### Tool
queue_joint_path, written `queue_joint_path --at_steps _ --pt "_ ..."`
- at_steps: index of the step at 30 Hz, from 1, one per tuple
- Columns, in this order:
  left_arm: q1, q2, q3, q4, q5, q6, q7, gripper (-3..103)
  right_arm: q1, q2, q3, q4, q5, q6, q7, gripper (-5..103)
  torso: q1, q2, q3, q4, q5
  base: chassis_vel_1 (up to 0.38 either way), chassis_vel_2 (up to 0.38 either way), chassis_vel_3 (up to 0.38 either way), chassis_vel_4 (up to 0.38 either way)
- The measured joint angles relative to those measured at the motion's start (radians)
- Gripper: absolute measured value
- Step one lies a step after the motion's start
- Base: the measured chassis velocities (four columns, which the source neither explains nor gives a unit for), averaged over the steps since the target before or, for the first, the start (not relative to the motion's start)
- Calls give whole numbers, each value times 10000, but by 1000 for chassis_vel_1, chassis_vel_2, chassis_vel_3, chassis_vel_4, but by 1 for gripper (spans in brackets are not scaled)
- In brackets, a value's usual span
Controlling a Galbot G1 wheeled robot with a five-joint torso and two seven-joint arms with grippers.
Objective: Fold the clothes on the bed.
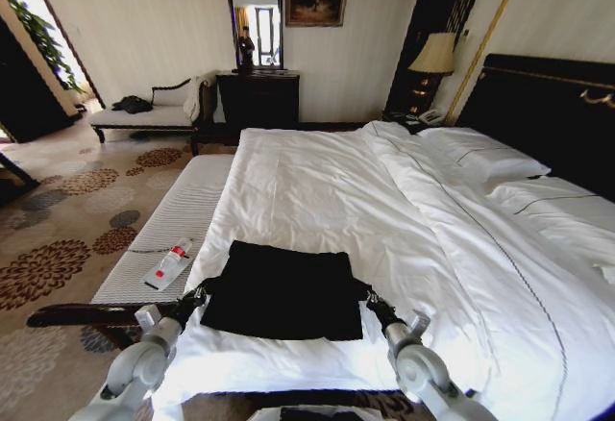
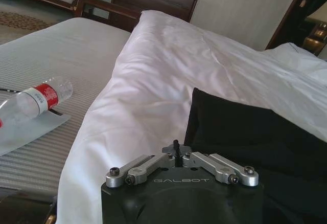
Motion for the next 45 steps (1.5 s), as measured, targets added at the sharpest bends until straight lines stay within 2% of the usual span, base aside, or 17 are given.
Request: queue_joint_path --at_steps 8,11,12,13,15,16,20,22,25,27,30,32,33,34,36,40,45 --pt "302 -50 -25 -106 380 -70 30 1 -363 296 -193 174 -292 5 343 -2 0 0 1 1 0 0 0 0 0" --pt "459 -17 -282 -329 739 -543 259 0 -471 357 -153 408 -759 94 401 11 0 0 1 -1 0 0 0 0 0" --pt "459 -17 -282 -329 739 -543 259 0 -471 357 -153 408 -759 94 401 11 0 0 1 -1 0 0 0 0 0" --pt "505 -7 -401 -368 804 -703 331 6 -502 359 -124 502 -833 130 402 11 0 -1 1 0 0 0 0 0 0" --pt "704 -13 -1037 -568 963 -1272 636 16 -684 359 48 1031 -1107 340 401 22 0 -2 1 3 1 0 0 0 0" --pt "704 -13 -1037 -568 963 -1272 636 16 -684 359 48 1031 -1107 340 401 22 0 -2 1 3 1 0 0 0 0" --pt "787 -74 -1939 -1107 535 -1782 993 32 -784 349 460 1838 -1412 639 398 44 -1 -1 0 2 0 0 0 0 0" --pt "735 -76 -2048 -1208 391 -1800 1032 38 -746 350 534 1944 -1434 657 398 44 -1 -1 0 3 1 0 0 0 0" --pt "-126 -3 -2139 -1216 -453 -1163 778 54 -254 402 748 2019 -1310 659 470 60 -1 -1 0 3 1 0 0 0 0" --pt "-368 18 -2058 -1118 -573 -978 664 54 -105 428 764 1923 -1280 655 500 65 -1 0 0 1 2 0 0 0 0" --pt "-1980 61 -1088 -130 -967 38 12 70 598 671 759 1301 -1150 612 662 82 2 -2 2 1 0 0 0 0 0" --pt "-2251 47 -908 83 -981 138 -43 76 685 705 742 1239 -1129 604 673 82 2 -2 3 -2 -1 0 0 0 0" --pt "-2788 -56 -645 599 -1001 393 -213 81 1114 743 528 934 -999 528 725 86 3 -2 2 -19 -3 0 0 0 0" --pt "-3044 -136 -542 924 -1024 533 -355 86 1359 744 397 753 -916 461 737 92 3 -2 3 3 2 0 0 0 0" --pt "-3705 -245 -128 1619 -1091 833 -661 92 1671 820 295 476 -791 393 752 99 3 -2 3 12 3 0 0 0 0" --pt "-4468 -362 704 2522 -1009 1108 -838 100 1795 970 371 277 -683 376 769 100 3 -2 3 -4 0 0 0 0 0" --pt "-5199 -780 1475 3298 -793 1005 -744 100 1869 1116 441 63 -615 374 800 100 2 -3 2 1 3 0 0 0 0"
